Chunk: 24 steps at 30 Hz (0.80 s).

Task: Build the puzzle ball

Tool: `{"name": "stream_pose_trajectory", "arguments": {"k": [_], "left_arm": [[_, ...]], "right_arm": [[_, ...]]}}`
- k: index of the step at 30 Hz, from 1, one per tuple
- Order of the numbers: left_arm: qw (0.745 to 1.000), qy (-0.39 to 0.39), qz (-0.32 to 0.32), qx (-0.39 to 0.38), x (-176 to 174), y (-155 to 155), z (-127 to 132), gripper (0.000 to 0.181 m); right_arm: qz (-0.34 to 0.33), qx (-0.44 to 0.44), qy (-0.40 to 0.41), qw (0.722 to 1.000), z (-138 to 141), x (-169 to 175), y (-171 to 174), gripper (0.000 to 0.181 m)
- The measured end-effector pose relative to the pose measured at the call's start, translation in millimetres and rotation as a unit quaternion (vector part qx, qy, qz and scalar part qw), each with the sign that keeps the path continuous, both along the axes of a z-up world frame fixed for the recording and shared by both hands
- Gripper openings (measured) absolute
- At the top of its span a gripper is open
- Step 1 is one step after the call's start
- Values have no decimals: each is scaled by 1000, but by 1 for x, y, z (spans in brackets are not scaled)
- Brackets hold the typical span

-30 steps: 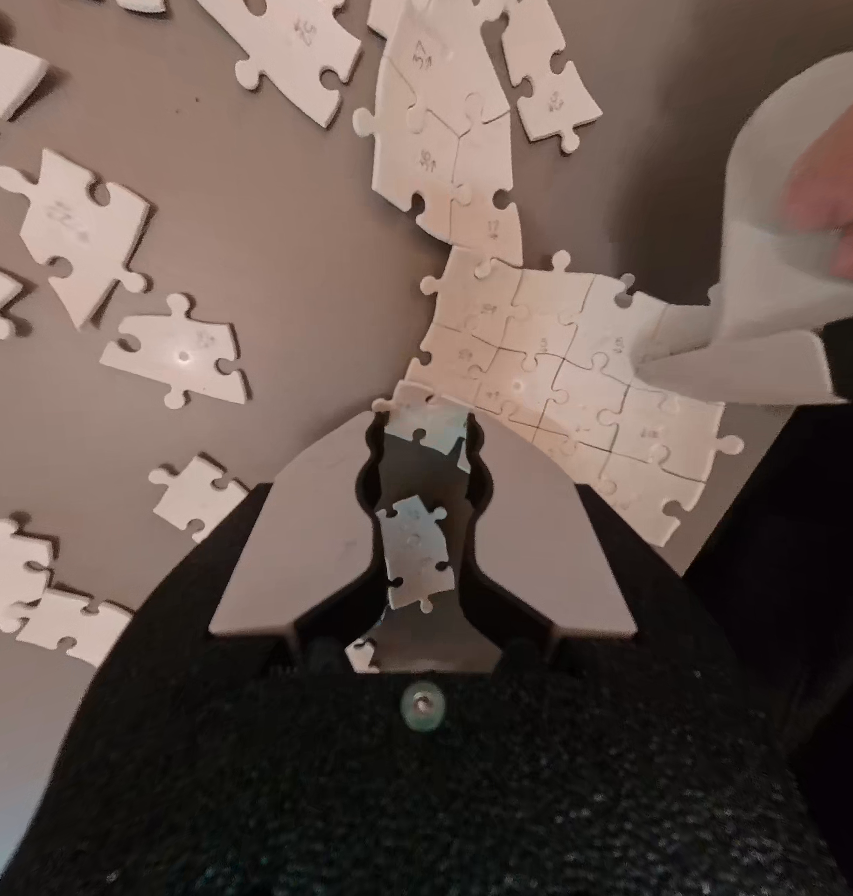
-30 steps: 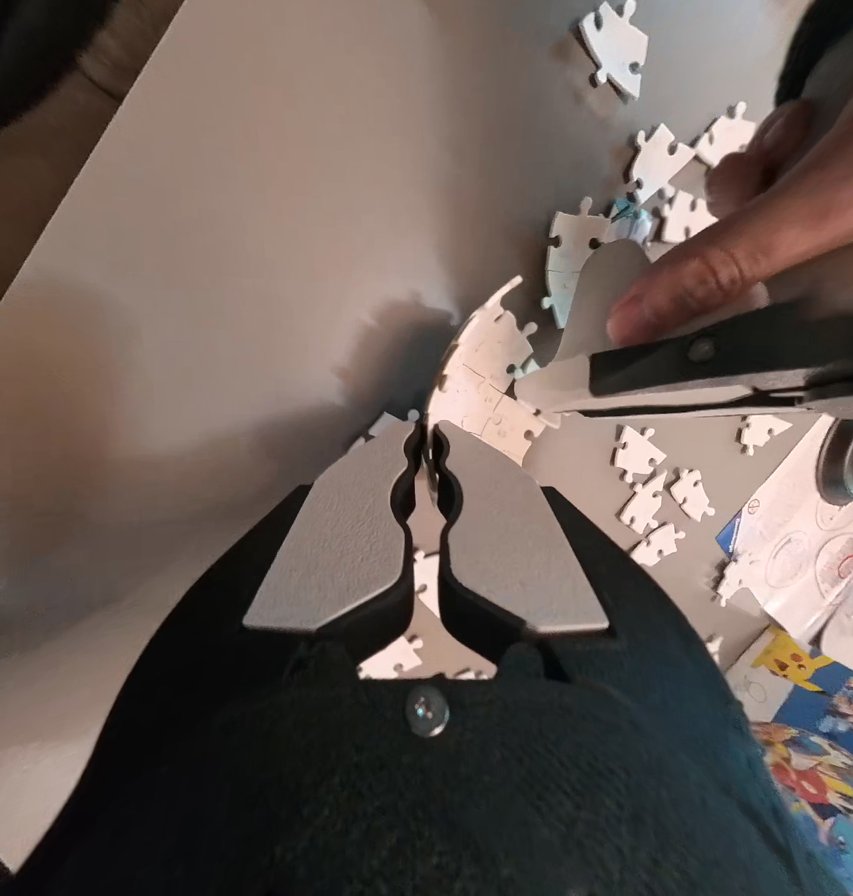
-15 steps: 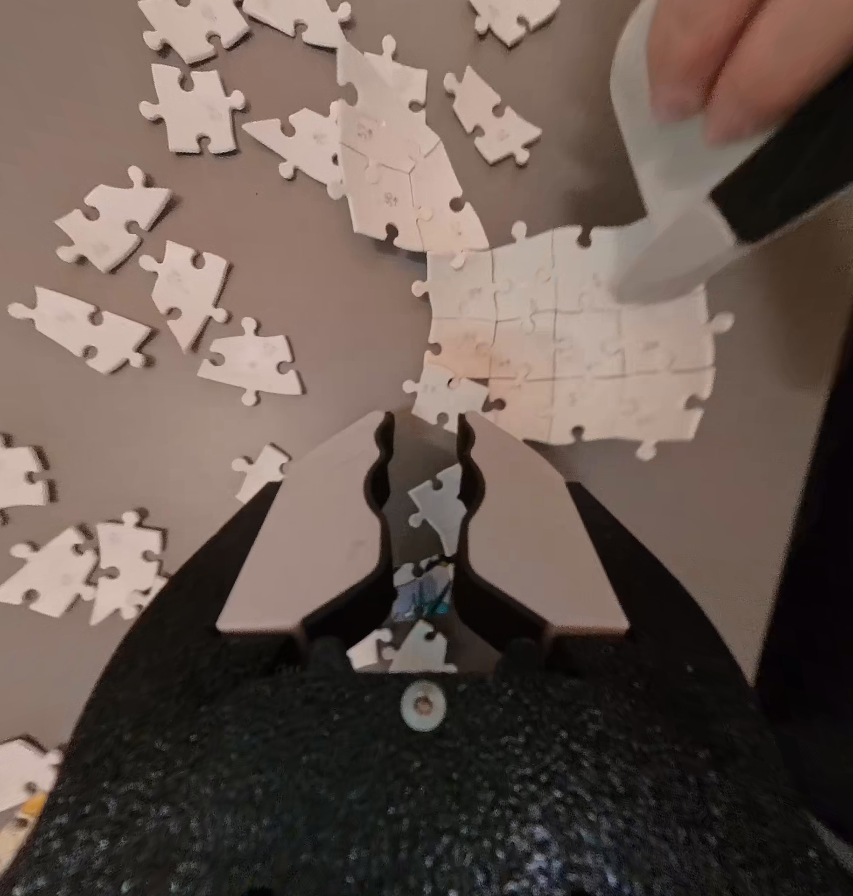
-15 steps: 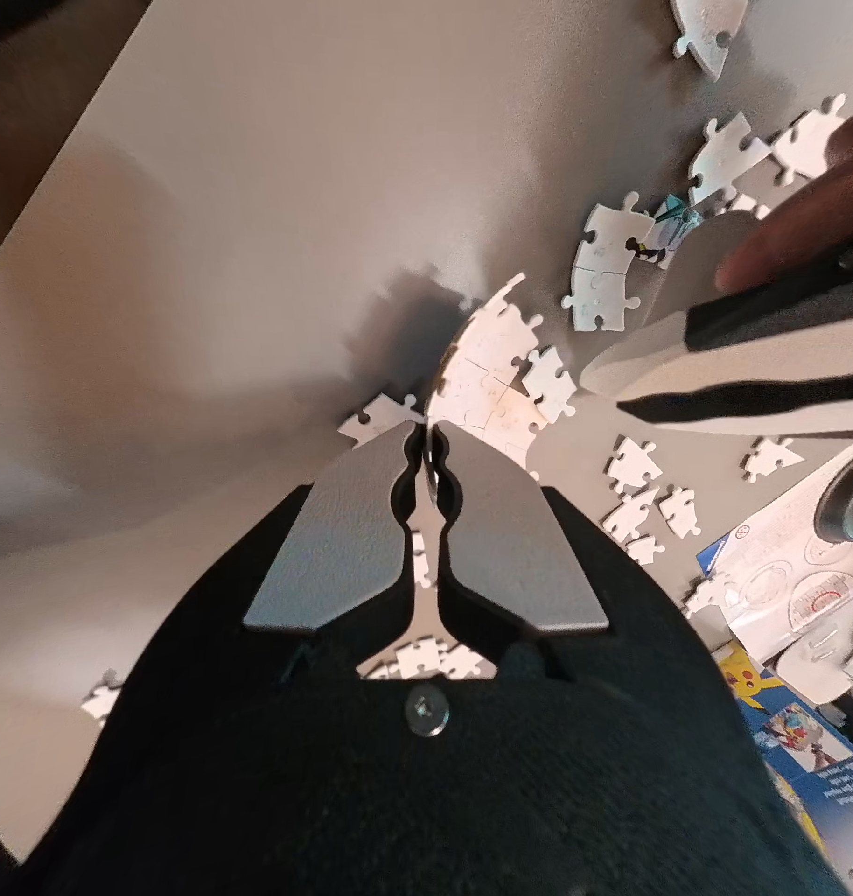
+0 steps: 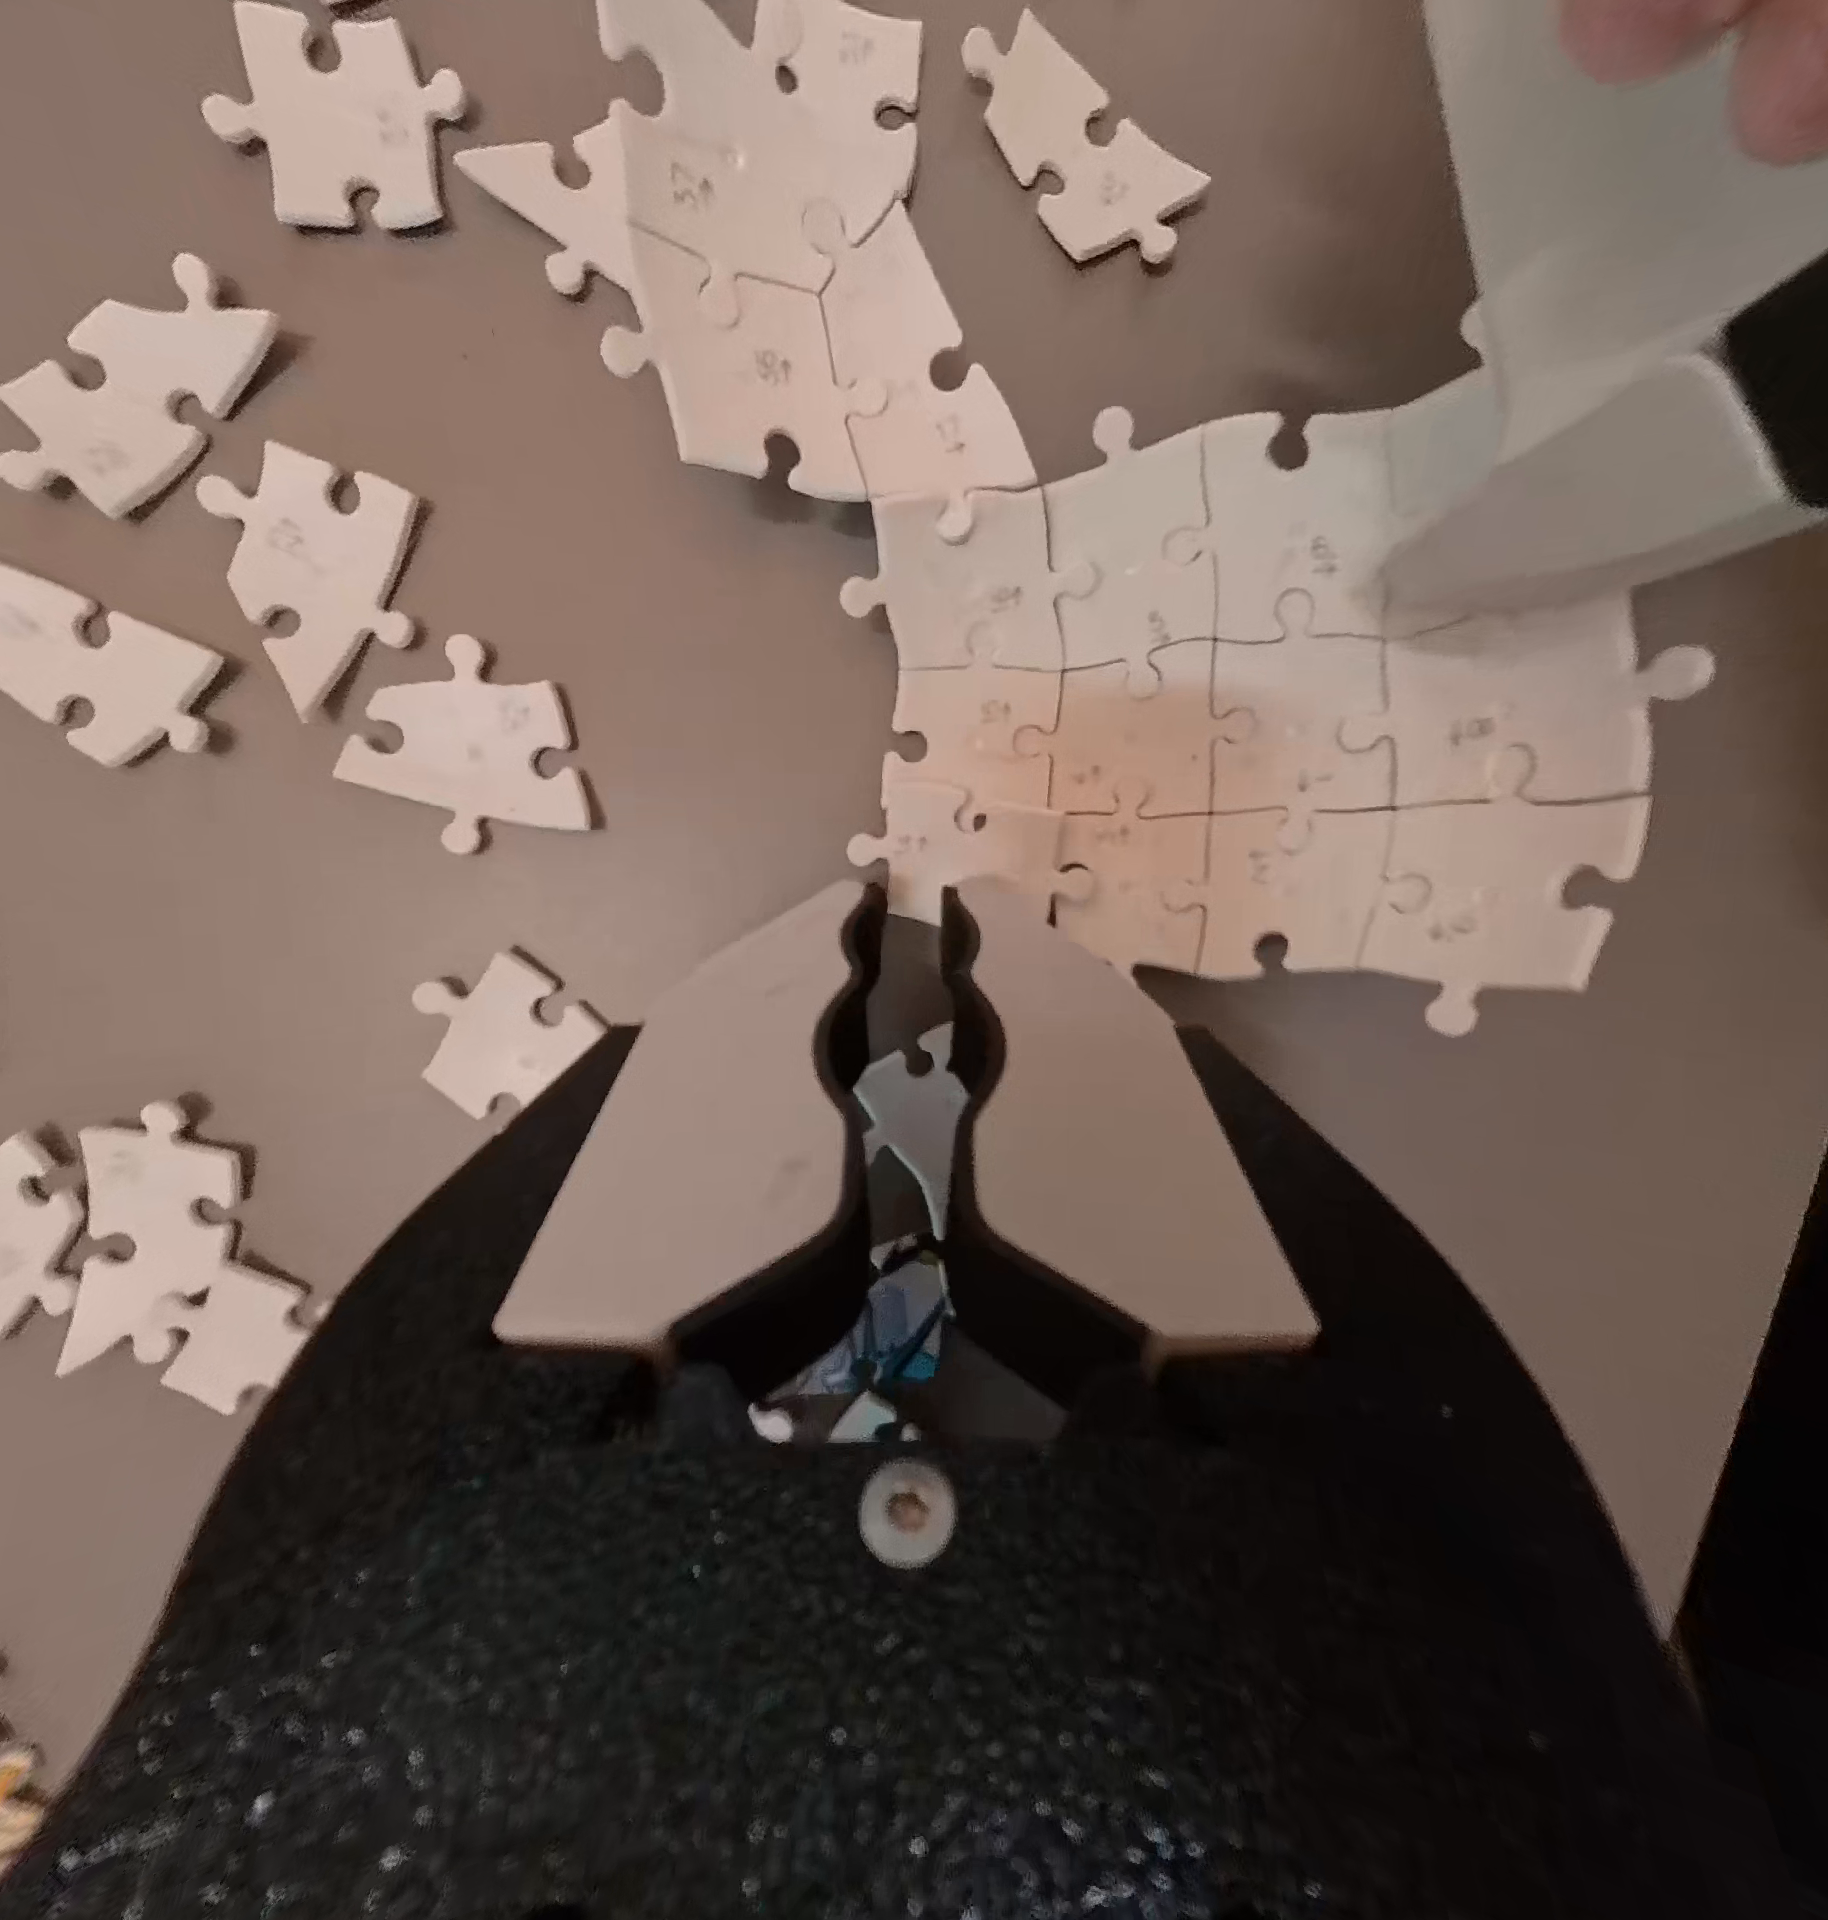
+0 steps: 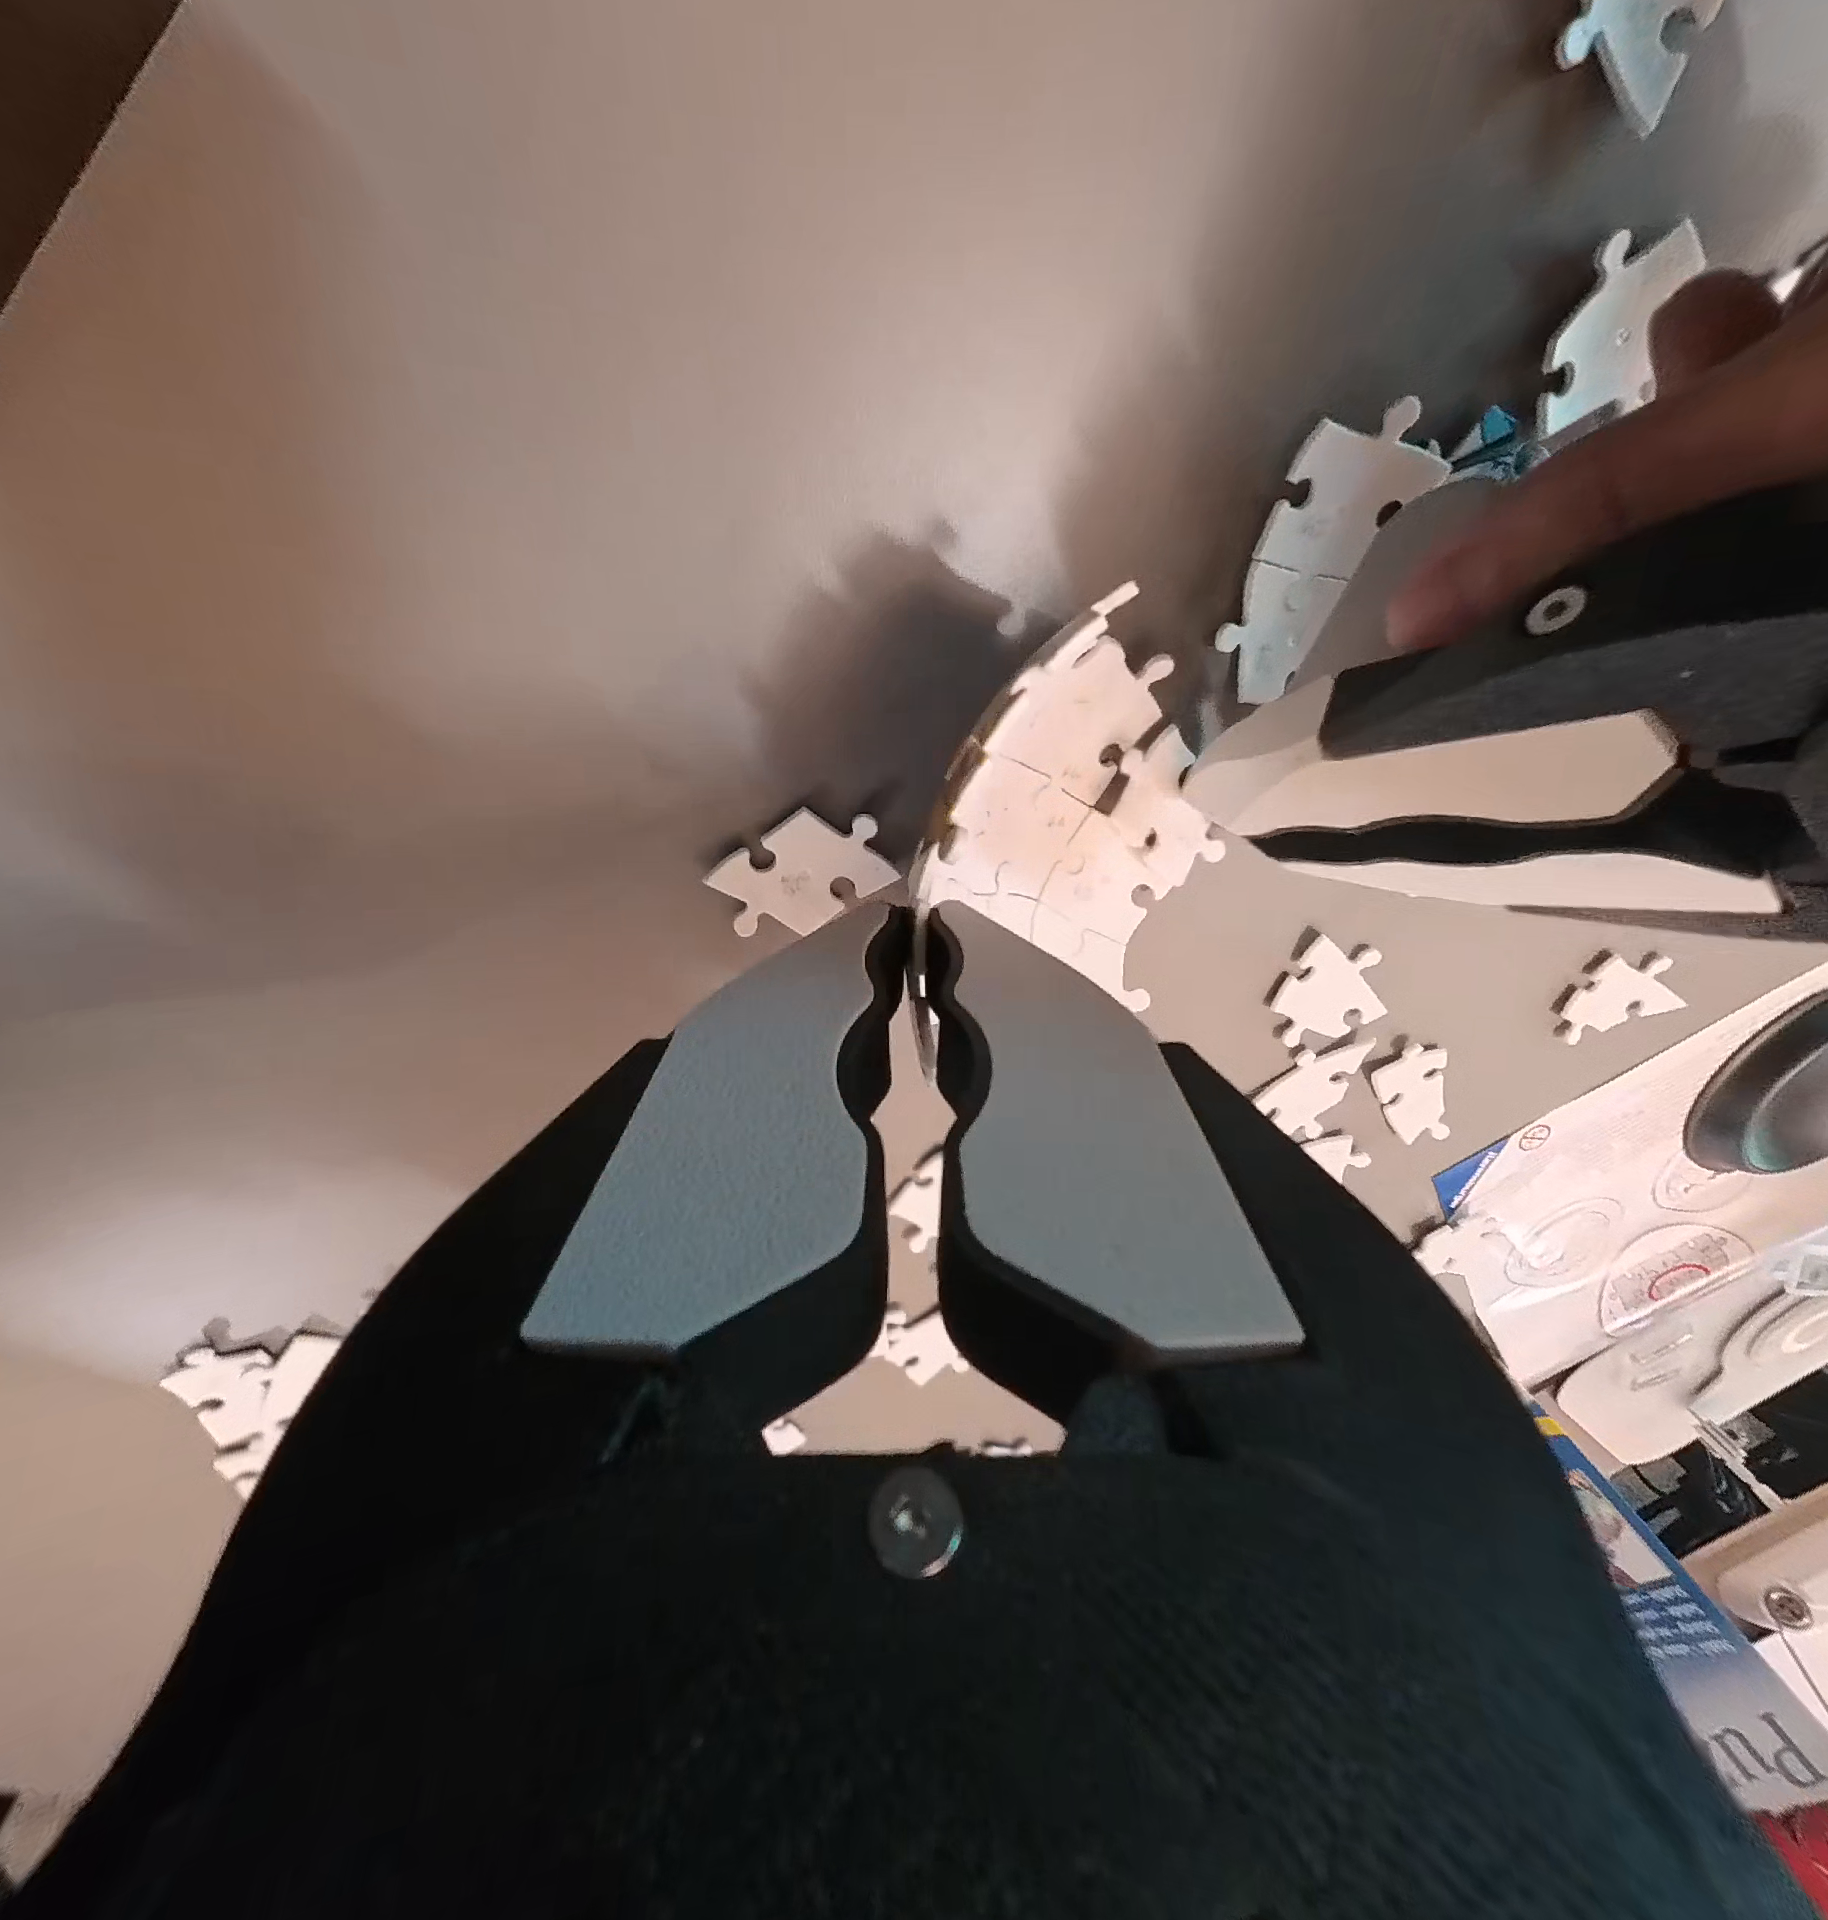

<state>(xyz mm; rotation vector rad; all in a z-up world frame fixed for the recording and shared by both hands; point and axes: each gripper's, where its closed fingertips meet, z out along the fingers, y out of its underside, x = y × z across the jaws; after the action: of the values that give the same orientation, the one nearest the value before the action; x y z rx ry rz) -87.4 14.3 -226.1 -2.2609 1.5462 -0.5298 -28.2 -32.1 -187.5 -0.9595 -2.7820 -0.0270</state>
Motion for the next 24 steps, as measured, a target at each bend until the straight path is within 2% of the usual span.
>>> {"name": "stream_pose_trajectory", "arguments": {"k": [5, 9, 11, 17, 24], "left_arm": [[999, -9, 35, 11, -2, 4, 3, 12], [998, -59, -6, 21, 7, -1, 13, 10], [999, -47, -19, 18, 4, -1, 7, 9], [996, -82, -23, -7, 6, -1, 3, 8], [996, -83, -28, -4, 11, -9, 3, 4]], "right_arm": [[7, 3, -14, 1000, 1, 0, 0, 3], [10, 4, -23, 1000, 0, -1, -1, 3], [13, 5, -27, 1000, 0, -1, -1, 3], [15, 5, -36, 999, 0, 0, 0, 3], [21, 10, -45, 999, 1, -2, 0, 3]]}}
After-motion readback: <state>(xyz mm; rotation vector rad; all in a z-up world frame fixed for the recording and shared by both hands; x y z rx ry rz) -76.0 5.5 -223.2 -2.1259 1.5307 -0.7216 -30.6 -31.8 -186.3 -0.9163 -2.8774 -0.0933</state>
